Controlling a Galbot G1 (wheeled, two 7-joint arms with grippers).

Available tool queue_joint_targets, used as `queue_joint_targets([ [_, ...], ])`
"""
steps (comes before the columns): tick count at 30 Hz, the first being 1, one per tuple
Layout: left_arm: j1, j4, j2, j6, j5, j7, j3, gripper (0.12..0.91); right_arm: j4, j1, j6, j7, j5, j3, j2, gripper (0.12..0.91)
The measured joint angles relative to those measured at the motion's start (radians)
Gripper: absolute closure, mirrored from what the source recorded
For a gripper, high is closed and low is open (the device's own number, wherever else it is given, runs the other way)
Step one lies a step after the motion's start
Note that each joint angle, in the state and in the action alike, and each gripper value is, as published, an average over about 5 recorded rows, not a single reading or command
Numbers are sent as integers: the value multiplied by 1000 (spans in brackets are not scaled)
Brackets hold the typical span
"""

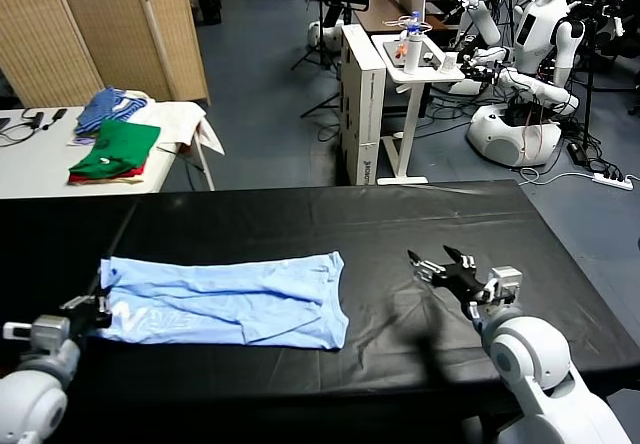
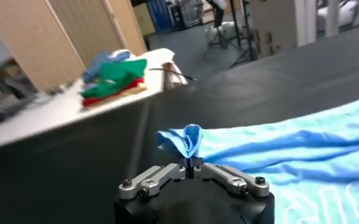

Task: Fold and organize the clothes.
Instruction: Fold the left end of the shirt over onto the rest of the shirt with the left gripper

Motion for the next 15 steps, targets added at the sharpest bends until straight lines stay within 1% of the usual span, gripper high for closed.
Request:
queue_joint_targets([
  [4, -24, -61, -67, 15, -91, -35, 54, 859, 17, -32, 0, 1, -1, 27, -7, 118],
  [9, -72, -125, -162, 29, -153, -88, 171, 859, 32, -74, 3, -1, -3, 75, -11, 118],
  [11, -96, -135, -195, 29, -157, -95, 224, 859, 34, -90, 4, -2, -7, 93, -8, 118],
  [15, -143, -138, -256, 26, -157, -97, 328, 859, 36, -114, 6, -4, -21, 115, 2, 118],
])
